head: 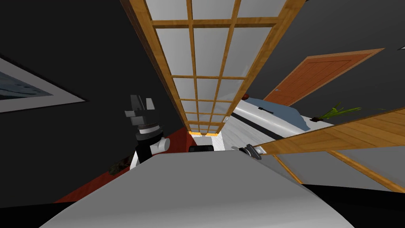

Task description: Push the door open

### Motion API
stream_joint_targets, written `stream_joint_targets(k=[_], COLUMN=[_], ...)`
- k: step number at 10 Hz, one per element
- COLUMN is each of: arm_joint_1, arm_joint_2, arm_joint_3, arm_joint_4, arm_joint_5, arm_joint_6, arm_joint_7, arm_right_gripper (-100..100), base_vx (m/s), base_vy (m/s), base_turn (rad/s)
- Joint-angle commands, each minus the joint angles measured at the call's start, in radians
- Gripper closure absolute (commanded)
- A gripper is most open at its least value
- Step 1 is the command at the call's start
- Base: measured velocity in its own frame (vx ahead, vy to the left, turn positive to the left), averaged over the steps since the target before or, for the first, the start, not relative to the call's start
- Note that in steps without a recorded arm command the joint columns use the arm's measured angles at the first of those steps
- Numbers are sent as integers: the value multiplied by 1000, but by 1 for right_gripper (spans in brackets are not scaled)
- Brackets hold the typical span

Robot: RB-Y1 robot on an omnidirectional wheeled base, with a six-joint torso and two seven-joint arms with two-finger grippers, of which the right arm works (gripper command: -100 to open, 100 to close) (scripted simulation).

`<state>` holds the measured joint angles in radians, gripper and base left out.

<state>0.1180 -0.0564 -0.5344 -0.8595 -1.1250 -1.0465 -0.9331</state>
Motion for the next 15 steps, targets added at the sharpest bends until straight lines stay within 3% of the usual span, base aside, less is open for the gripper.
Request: stream_joint_targets(k=[1,6,9,15], arm_joint_1=[-4,5,0,-15], arm_joint_2=[-16,-16,-22,-27], arm_joint_3=[-24,-80,-80,-179], arm_joint_4=[18,29,40,62], arm_joint_5=[-19,-75,-72,-168], arm_joint_6=[-20,-47,-55,-125], arm_joint_7=[-3,10,2,46], arm_right_gripper=[100,100,100,100], base_vx=[148,107,43,21], base_vy=[-181,-183,-62,-204], base_turn=[-23,-24,-10,66])
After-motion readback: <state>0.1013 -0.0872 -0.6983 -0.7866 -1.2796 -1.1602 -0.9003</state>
